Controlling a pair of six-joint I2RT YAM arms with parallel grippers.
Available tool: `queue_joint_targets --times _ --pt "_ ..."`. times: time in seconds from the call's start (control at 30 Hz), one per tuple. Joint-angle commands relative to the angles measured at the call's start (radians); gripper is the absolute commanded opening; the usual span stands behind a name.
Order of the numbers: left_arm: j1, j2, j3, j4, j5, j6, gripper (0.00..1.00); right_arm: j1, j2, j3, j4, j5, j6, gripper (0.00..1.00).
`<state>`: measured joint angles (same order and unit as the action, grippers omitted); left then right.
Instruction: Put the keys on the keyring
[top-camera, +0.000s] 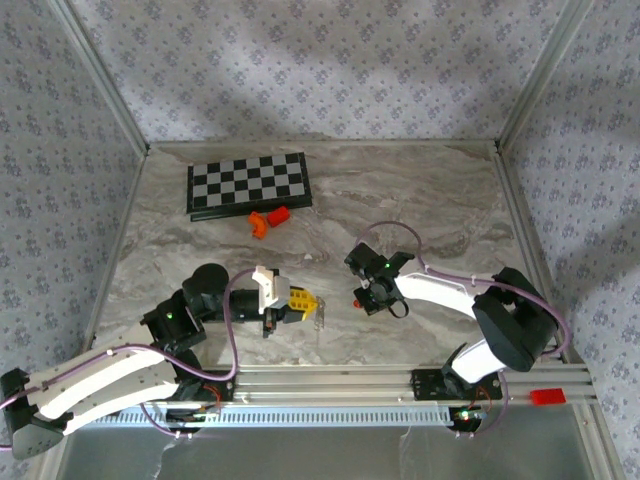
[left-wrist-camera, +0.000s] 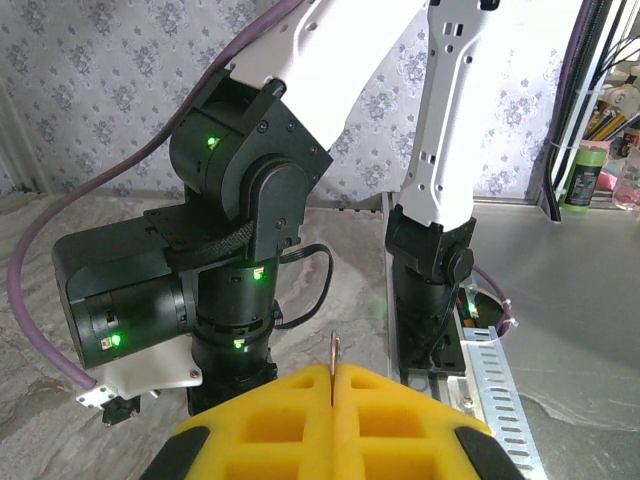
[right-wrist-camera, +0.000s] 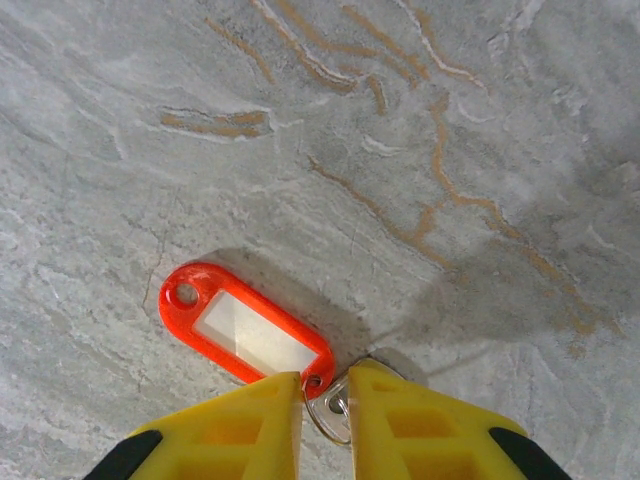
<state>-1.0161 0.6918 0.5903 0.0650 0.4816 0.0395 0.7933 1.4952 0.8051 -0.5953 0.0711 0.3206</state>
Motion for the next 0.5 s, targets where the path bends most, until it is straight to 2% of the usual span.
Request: queue_joint_targets --times 0.0,0.47 --pt "0.005 -0.023 0.003 0.052 -0.001 -0.001 0.00 -0.003 0.012 0.025 -0.009 -0.002 -0.010 0.20" --pt "0.011 -0.028 0.013 0.044 -0.007 0.003 0.00 -0.003 0.004 0.026 -0.010 0.004 -0.017 0.09"
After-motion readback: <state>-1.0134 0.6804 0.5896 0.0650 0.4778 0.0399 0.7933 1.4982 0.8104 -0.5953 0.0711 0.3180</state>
